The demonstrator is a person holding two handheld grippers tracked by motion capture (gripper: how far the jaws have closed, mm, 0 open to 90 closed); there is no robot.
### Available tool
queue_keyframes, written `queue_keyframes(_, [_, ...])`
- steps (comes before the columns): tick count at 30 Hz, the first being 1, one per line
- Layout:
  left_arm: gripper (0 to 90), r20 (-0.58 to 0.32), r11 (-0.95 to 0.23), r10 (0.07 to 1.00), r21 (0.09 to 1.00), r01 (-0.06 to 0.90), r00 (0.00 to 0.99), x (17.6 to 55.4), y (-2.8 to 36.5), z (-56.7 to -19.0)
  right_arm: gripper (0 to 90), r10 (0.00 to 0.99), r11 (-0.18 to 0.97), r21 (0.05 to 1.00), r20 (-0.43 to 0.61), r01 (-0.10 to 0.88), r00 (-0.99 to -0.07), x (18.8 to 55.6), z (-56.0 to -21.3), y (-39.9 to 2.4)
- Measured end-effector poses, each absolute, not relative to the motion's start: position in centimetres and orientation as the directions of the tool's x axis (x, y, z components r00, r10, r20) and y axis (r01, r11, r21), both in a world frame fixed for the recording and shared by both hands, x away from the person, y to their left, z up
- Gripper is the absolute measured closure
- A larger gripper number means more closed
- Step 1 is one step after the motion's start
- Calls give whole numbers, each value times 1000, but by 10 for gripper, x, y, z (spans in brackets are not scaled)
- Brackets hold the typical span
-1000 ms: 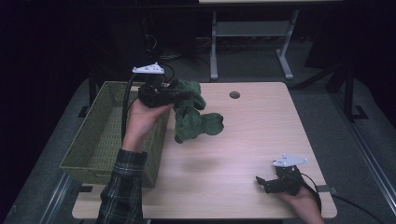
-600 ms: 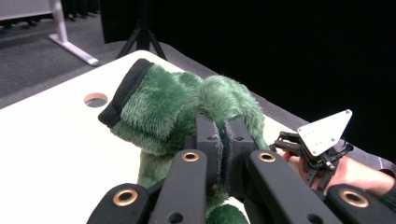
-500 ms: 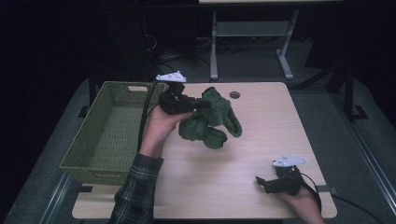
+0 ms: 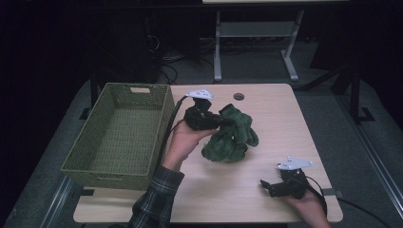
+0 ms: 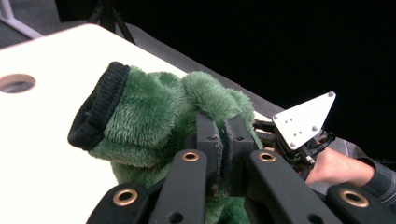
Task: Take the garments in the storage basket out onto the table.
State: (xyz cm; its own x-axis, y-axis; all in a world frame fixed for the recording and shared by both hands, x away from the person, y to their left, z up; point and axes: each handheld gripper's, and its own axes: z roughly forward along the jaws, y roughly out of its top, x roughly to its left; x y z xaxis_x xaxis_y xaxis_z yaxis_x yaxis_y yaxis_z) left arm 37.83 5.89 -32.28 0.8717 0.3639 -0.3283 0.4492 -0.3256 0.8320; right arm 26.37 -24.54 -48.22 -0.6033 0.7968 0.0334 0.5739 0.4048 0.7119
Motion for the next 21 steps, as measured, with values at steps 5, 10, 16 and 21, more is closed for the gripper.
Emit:
queue_keyframes(5, [871,-339,-353,355,814,461,871,376,45,-345,65,797,405,712,33,574,-603,264,-482,-245])
queue_keyframes(10, [870,-361,-388,356,783,487,862,375,35,-376,65,797,406,710,33,575,-603,264,-482,-245])
queue_keyframes(16, [868,-388,-445,387,716,538,837,379,28,-422,65,797,405,711,34,575,-603,264,-482,-245])
queue_keyframes(21, [859,-389,-463,399,696,548,831,381,26,-439,65,797,406,710,33,575,-603,264,-482,-245])
